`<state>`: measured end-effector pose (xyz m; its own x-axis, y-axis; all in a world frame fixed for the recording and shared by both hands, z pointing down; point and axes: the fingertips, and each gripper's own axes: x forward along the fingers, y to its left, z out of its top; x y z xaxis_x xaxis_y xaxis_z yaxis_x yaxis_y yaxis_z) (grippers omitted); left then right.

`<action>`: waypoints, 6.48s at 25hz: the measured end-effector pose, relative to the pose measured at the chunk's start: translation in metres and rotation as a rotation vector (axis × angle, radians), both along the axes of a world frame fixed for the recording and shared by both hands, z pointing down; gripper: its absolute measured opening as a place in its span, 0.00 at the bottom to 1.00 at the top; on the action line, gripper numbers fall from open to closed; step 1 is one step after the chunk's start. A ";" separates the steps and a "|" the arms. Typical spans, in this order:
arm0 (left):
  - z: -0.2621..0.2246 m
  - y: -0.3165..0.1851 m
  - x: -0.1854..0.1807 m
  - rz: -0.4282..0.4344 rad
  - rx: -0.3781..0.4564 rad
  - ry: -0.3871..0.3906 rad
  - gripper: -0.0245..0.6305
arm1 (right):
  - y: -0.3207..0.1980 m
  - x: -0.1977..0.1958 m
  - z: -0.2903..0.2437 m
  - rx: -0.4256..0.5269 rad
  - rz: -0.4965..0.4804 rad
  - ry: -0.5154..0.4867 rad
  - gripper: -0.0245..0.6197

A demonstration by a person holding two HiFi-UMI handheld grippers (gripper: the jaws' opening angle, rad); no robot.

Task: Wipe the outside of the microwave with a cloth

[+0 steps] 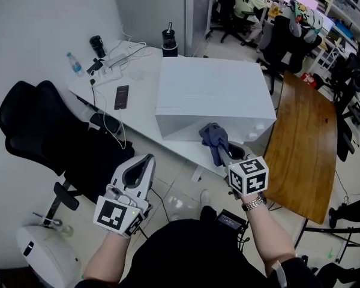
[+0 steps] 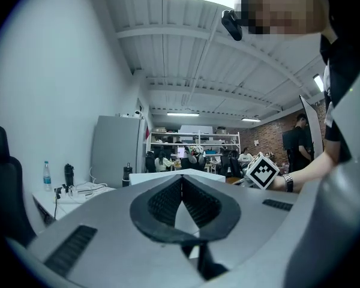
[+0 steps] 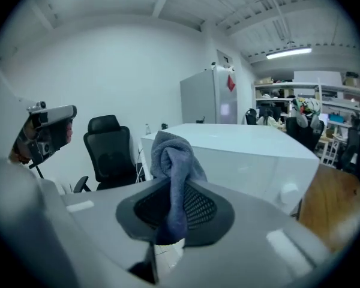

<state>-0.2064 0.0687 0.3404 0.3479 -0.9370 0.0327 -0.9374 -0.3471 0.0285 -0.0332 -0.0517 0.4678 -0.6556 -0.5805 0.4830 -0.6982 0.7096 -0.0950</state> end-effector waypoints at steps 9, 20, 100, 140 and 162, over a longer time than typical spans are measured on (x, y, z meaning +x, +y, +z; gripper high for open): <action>0.005 0.040 -0.055 -0.122 -0.016 -0.019 0.04 | 0.011 -0.127 0.028 -0.010 -0.175 -0.012 0.11; 0.007 0.053 -0.093 -0.200 -0.031 -0.047 0.05 | -0.016 -0.188 0.065 -0.057 -0.164 -0.002 0.11; -0.007 -0.043 0.209 0.014 -0.059 -0.101 0.05 | -0.104 0.196 0.053 -0.057 0.176 -0.046 0.11; -0.013 -0.046 0.321 0.414 0.010 0.043 0.40 | 0.067 0.164 -0.144 0.125 -0.767 -0.393 0.11; 0.015 -0.040 0.218 -0.022 -0.052 -0.123 0.17 | 0.036 0.119 -0.139 0.339 -0.587 -0.210 0.04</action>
<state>0.0116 0.0286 0.3550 0.3177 -0.9403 0.1223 -0.9422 -0.3275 -0.0702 0.0863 -0.0154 0.3292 -0.9658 -0.1984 0.1670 -0.1824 0.9774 0.1066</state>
